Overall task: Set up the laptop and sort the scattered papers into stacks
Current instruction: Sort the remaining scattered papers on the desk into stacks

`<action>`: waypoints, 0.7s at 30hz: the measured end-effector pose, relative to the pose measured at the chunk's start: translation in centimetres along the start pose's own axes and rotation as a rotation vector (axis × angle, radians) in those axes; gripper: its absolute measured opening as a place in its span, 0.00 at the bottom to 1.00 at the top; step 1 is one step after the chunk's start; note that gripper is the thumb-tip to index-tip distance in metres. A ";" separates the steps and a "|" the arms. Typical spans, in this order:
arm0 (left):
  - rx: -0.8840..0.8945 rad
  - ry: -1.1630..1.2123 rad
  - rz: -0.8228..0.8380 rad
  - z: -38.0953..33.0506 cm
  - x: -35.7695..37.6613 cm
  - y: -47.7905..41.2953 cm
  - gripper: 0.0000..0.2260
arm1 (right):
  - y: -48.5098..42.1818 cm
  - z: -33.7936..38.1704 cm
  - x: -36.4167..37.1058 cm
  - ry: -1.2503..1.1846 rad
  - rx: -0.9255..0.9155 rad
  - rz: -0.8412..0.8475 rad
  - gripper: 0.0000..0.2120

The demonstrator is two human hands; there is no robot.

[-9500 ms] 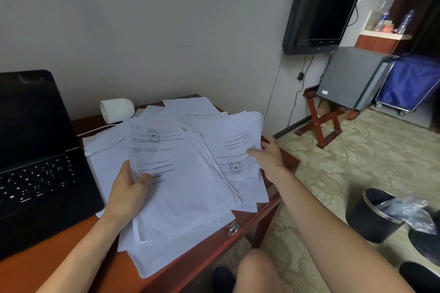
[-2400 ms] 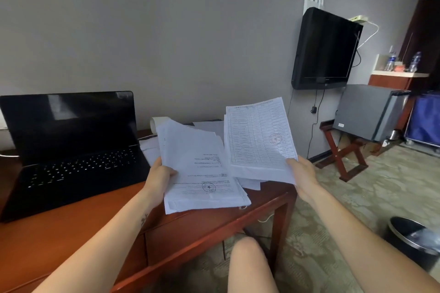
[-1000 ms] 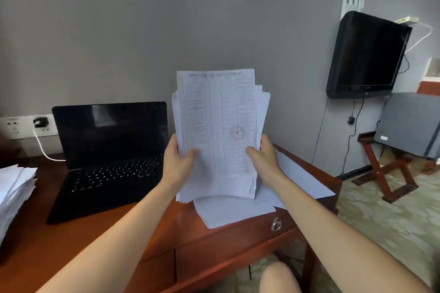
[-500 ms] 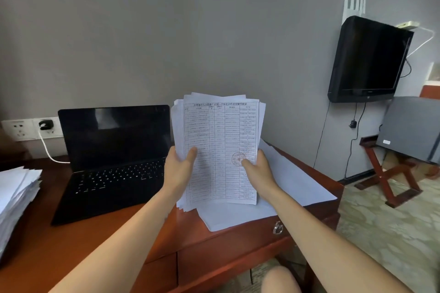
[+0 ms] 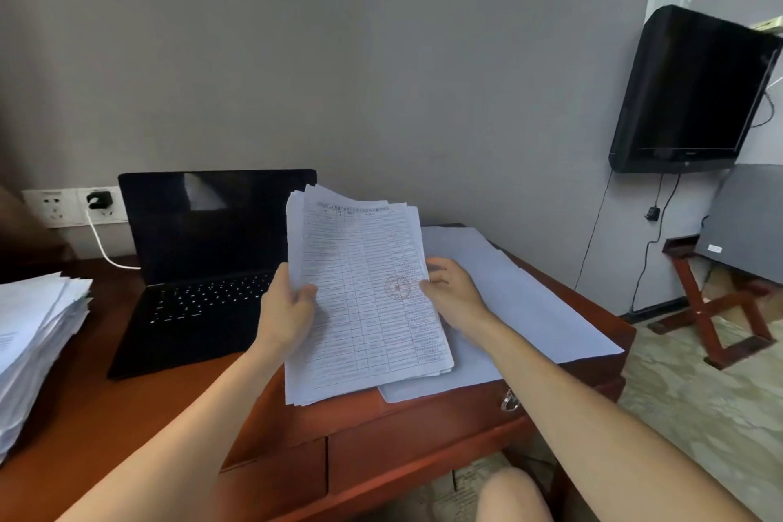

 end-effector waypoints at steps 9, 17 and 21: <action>-0.098 -0.052 -0.159 5.3 -3.1 -0.4 0.10 | -4.6 -5.9 -0.7 0.091 0.088 -0.114 0.13; -0.126 -0.042 -0.228 6.5 -3.5 -0.6 0.09 | -9.9 -8.2 1.0 0.477 -0.109 -0.084 0.11; -0.118 -0.096 -0.269 6.3 -3.9 -0.4 0.07 | -8.8 -8.8 3.1 0.667 -0.219 0.134 0.23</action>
Point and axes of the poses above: each hand's wrist, its own y-axis away from the middle knuckle, its own x-axis out of the palm, z = x × y, the point moved 4 cm from there along -y, towards the middle knuckle, and after that the axes turned 7 degrees about -z, right-handed, at the moved point
